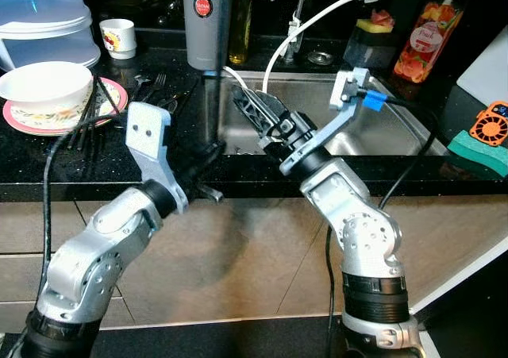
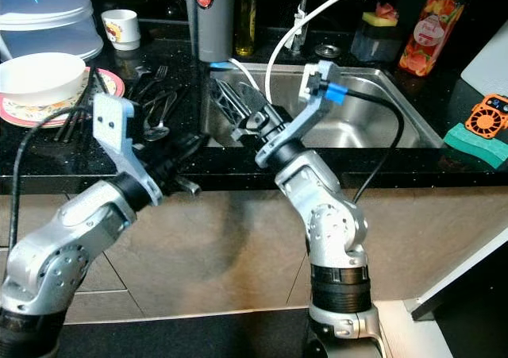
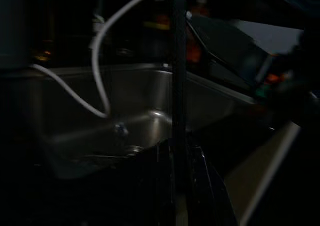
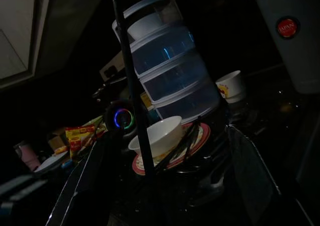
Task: Kitchen organization
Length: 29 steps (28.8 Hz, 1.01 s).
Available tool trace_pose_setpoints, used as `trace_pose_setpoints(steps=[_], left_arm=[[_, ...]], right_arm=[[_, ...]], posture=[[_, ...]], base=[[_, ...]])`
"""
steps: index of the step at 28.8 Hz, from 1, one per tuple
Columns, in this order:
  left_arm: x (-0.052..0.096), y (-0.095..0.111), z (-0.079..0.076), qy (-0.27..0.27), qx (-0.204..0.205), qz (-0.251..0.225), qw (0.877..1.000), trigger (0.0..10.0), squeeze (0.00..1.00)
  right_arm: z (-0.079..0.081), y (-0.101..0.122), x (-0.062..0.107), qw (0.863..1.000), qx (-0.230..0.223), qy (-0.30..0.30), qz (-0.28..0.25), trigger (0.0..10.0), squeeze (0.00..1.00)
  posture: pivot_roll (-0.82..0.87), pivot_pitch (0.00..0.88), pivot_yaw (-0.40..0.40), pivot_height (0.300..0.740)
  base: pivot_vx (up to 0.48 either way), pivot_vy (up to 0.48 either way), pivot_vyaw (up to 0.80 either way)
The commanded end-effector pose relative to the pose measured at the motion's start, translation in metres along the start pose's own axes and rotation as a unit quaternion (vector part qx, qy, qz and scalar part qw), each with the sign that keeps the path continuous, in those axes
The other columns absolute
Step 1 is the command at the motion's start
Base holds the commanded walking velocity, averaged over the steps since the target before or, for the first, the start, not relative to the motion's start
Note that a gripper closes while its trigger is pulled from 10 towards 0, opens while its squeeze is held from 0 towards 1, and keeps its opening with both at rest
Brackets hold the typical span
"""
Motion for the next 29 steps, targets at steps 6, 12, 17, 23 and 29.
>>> trace_pose_setpoints(steps=[6,12,17,23,29], left_arm=[[0.001,-0.007,-0.021,-0.059,0.015,0.014,0.998,0.0,0.0],[0.002,-0.006,-0.022,-0.067,0.018,0.014,0.997,0.0,0.0],[0.004,-0.007,-0.02,-0.068,0.019,0.017,0.997,0.0,0.0],[0.004,-0.008,-0.018,-0.064,0.016,0.019,0.998,0.0,0.0],[0.005,-0.009,-0.017,-0.058,0.012,0.022,0.998,0.0,0.0]], right_arm=[[0.002,-0.003,-0.004,1.0,-0.008,0.009,0.012,10.0,0.0],[-0.002,-0.003,-0.005,1.0,-0.007,0.001,0.016,4.9,0.0],[-0.004,-0.003,-0.004,1.0,-0.012,0.0,0.017,0.0,0.0],[-0.005,-0.002,-0.004,1.0,-0.013,0.0,0.013,0.0,0.0],[-0.004,0.0,-0.005,1.0,-0.013,0.003,0.012,0.0,0.0]], posture=[[-0.02,0.078,-0.042,0.74],[-0.02,0.079,-0.044,0.74],[-0.02,0.078,-0.044,0.74],[-0.02,0.078,-0.044,0.74],[-0.02,0.079,-0.044,0.74]], base=[[0.0,0.0,0.0],[0.0,0.0,0.0],[0.0,0.0,0.0],[0.0,0.0,0.0],[0.0,0.0,0.0]])
Point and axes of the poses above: a point about 5 cm out from each wrist's last joint towards the gripper, its own x axis pointing back from the gripper into the wrist, its own y axis along the axis of the wrist's last joint, z = x × y, the point moved 4 cm from there along -x, pointing out of the wrist towards the gripper, and after that the axes turned 6 degrees about -x, right-handed, at the moved point
